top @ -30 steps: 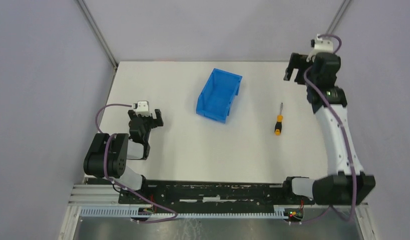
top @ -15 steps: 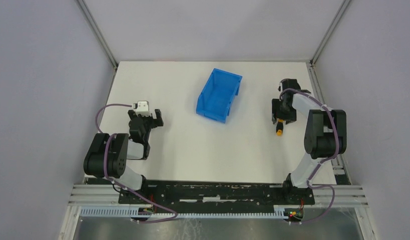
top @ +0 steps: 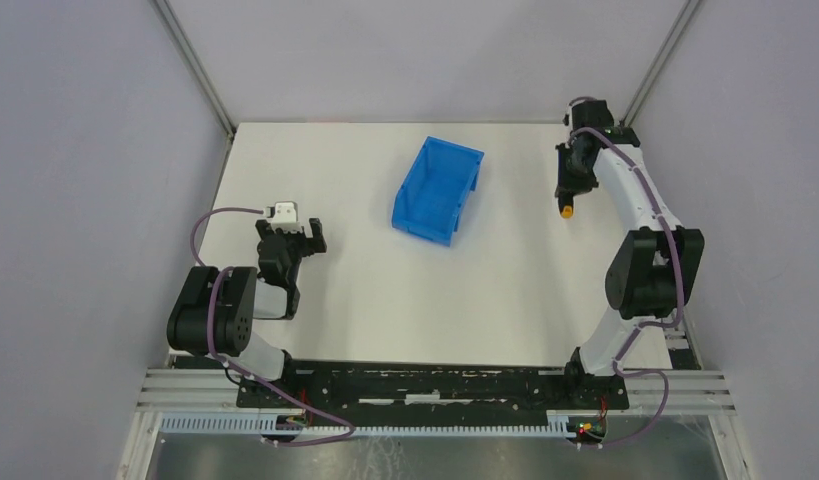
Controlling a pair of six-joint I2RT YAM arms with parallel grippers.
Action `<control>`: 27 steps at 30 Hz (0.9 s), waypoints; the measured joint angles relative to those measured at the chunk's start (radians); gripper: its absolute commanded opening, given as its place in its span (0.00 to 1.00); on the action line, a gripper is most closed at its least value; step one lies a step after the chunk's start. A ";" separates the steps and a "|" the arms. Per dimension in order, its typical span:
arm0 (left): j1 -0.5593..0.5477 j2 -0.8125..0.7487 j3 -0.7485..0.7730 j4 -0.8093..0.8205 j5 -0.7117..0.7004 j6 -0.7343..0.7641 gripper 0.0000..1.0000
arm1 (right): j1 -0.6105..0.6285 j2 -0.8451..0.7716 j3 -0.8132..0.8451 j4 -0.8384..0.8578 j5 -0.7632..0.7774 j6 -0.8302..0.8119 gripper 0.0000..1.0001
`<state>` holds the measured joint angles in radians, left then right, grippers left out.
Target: Put the screwdriver in the bin
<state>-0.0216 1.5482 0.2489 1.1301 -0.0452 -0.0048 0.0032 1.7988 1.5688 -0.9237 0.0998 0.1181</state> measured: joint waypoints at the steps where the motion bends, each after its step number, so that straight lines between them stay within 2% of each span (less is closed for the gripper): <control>1: 0.000 0.000 0.000 0.000 0.000 0.000 1.00 | 0.010 -0.012 0.048 -0.012 -0.001 0.003 0.00; 5: 0.000 0.000 0.000 0.000 0.000 0.000 1.00 | 0.064 -0.079 0.175 -0.044 -0.018 0.033 0.00; 11: 0.000 0.000 0.000 0.000 0.000 0.000 1.00 | 0.229 -0.095 0.211 0.036 -0.040 0.151 0.00; 14: 0.000 0.000 0.000 0.000 0.000 0.000 1.00 | 0.414 -0.026 0.225 0.185 -0.035 0.241 0.00; 18: 0.000 0.000 0.000 0.000 0.000 0.000 1.00 | 0.533 0.082 0.254 0.303 -0.027 0.310 0.00; 25: 0.000 0.000 0.000 0.000 0.000 0.000 1.00 | 0.576 0.257 0.256 0.410 0.084 0.395 0.00; 26: 0.000 0.000 0.000 0.000 0.000 0.000 1.00 | 0.578 0.273 0.252 0.419 0.097 0.403 0.01; 27: 0.000 0.000 0.000 0.000 0.000 0.000 1.00 | 0.580 0.288 0.243 0.432 0.113 0.412 0.06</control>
<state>-0.0216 1.5482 0.2489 1.1305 -0.0452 -0.0048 0.5831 2.0869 1.8114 -0.4915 0.2131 0.5297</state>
